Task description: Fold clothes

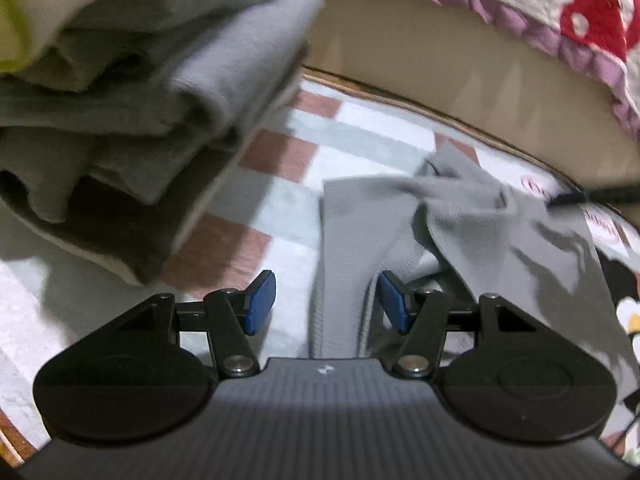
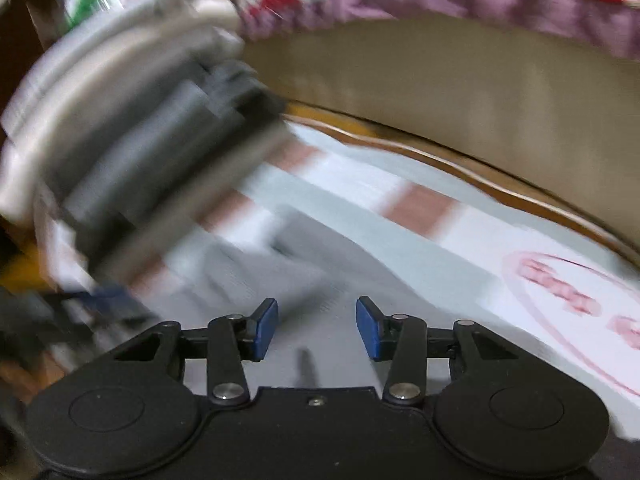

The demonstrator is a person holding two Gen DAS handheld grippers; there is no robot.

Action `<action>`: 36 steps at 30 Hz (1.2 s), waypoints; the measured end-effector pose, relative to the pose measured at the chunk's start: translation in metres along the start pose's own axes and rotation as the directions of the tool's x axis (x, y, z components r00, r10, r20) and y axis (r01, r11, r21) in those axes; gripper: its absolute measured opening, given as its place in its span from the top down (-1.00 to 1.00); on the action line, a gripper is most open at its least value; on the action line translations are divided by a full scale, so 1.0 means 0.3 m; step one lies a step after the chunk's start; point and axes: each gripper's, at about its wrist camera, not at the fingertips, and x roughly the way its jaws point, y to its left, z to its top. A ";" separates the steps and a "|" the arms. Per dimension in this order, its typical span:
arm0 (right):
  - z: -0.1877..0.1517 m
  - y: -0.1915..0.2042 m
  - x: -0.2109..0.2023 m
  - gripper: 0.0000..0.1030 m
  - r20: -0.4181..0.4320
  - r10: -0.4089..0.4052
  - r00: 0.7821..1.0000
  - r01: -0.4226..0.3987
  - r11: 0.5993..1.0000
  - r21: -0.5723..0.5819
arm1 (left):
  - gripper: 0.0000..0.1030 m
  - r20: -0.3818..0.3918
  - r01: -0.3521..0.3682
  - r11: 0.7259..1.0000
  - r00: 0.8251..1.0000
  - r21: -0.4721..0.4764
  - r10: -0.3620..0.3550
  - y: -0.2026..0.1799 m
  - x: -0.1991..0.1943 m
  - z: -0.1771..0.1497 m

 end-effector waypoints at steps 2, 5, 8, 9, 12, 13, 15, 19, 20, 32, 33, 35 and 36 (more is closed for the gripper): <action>-0.054 -0.050 -0.007 0.01 -0.017 -0.095 0.995 0.095 0.995 -0.015 | -0.10 0.034 0.070 0.998 0.997 0.005 -0.070 -0.012 -0.033 0.017; -0.125 -0.133 -0.023 -0.05 -0.021 -0.157 0.987 0.157 0.988 -0.012 | -0.25 0.057 0.172 0.983 0.983 0.061 -0.175 -0.067 -0.068 0.031; -0.164 -0.192 -0.024 -0.12 -0.026 -0.201 0.979 0.201 0.979 0.017 | -0.40 0.022 0.209 0.967 0.976 0.148 -0.215 -0.163 -0.036 0.017; -0.171 -0.206 -0.024 -0.15 -0.026 -0.198 0.980 0.199 0.979 0.036 | -0.44 0.007 0.216 0.961 0.975 0.174 -0.220 -0.197 -0.017 0.010; -0.182 -0.241 -0.028 -0.16 -0.018 -0.160 0.987 0.161 0.982 0.100 | -0.50 -0.079 0.138 0.952 0.989 0.274 -0.121 -0.299 0.099 -0.014; -0.181 -0.249 -0.023 -0.17 -0.018 -0.152 0.988 0.153 0.982 0.115 | -0.35 -0.100 0.082 0.941 0.994 0.329 -0.051 -0.324 0.139 -0.014; -0.182 -0.256 -0.012 -0.22 -0.023 -0.142 0.990 0.144 0.980 0.134 | 0.12 -0.077 -0.006 0.931 0.996 0.364 0.036 -0.311 0.173 0.001; -0.203 -0.257 -0.001 -0.24 -0.054 -0.119 0.991 0.125 0.985 0.122 | 0.22 -0.010 -0.147 0.945 0.988 0.293 0.156 -0.210 0.197 0.068; -0.209 -0.261 -0.003 -0.24 -0.062 -0.110 0.992 0.118 0.985 0.130 | 0.18 0.011 -0.183 0.942 0.982 0.282 0.187 -0.184 0.195 0.072; -0.192 -0.329 -0.062 -0.25 -0.027 -0.092 0.995 0.095 0.985 0.145 | -0.39 -0.179 0.170 0.984 0.971 0.050 -0.158 -0.041 0.282 0.091; -0.187 -0.328 -0.063 -0.25 -0.028 -0.096 0.995 0.099 0.986 0.137 | -0.40 -0.188 0.157 0.984 0.972 0.085 -0.139 -0.060 0.291 0.090; -0.183 -0.317 -0.064 -0.25 -0.033 -0.097 0.995 0.100 0.988 0.116 | -0.32 -0.203 0.130 0.981 0.974 0.144 -0.099 -0.097 0.312 0.096; -0.184 -0.309 -0.065 -0.25 -0.035 -0.097 0.995 0.100 0.989 0.105 | -0.10 -0.199 0.123 0.980 0.976 0.158 -0.090 -0.109 0.314 0.100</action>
